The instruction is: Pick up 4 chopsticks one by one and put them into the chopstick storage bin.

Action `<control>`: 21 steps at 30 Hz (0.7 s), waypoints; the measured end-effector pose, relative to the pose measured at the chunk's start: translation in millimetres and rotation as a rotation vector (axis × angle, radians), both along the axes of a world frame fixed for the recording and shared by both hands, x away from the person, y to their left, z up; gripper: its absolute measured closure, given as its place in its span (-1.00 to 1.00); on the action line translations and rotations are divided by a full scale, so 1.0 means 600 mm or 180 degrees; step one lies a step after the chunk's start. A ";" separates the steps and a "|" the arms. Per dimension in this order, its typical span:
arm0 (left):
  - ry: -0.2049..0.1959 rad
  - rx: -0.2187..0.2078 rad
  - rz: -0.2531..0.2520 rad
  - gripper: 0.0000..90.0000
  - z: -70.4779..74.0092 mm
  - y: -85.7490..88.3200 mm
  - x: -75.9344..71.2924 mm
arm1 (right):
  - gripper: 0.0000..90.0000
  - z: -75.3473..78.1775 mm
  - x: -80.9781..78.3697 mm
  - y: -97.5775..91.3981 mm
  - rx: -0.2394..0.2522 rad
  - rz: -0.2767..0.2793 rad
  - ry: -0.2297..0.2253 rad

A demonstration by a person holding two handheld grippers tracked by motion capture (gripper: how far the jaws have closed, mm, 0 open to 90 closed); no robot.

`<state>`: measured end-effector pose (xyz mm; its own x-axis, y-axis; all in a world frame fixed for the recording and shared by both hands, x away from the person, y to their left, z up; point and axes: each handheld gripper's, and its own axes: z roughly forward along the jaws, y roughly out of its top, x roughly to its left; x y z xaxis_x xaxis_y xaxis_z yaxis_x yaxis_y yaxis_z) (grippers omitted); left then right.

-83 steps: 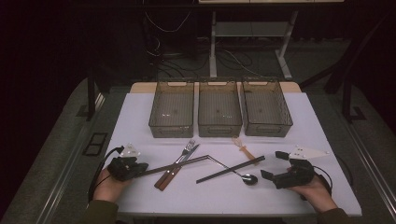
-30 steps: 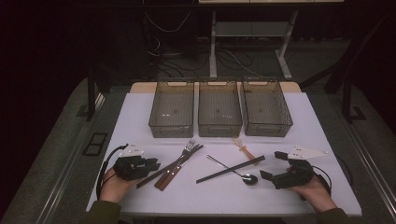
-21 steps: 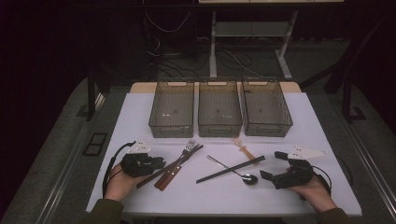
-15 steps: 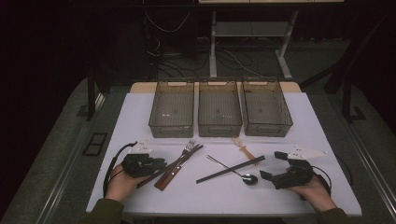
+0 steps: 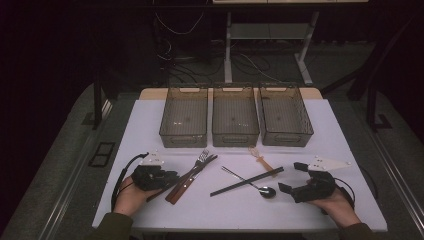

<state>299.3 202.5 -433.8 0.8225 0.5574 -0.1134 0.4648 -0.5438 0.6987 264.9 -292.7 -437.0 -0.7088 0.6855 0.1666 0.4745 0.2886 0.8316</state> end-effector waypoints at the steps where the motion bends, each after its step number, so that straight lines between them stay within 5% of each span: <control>1: 0.0001 -0.0001 0.0002 0.74 0.000 0.000 0.000 | -0.98 0.000 0.000 0.000 -0.0001 -0.0001 0.0001; 21: 0.0041 0.0193 -0.0022 0.78 -0.013 -0.006 0.001 | -0.98 0.000 0.000 0.000 0.0003 -0.0001 -0.0003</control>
<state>299.7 198.7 -441.7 0.8251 0.5578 -0.0902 0.4697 -0.5883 0.6583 264.9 -293.0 -436.7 -0.7088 0.6855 0.1665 0.4737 0.2876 0.8324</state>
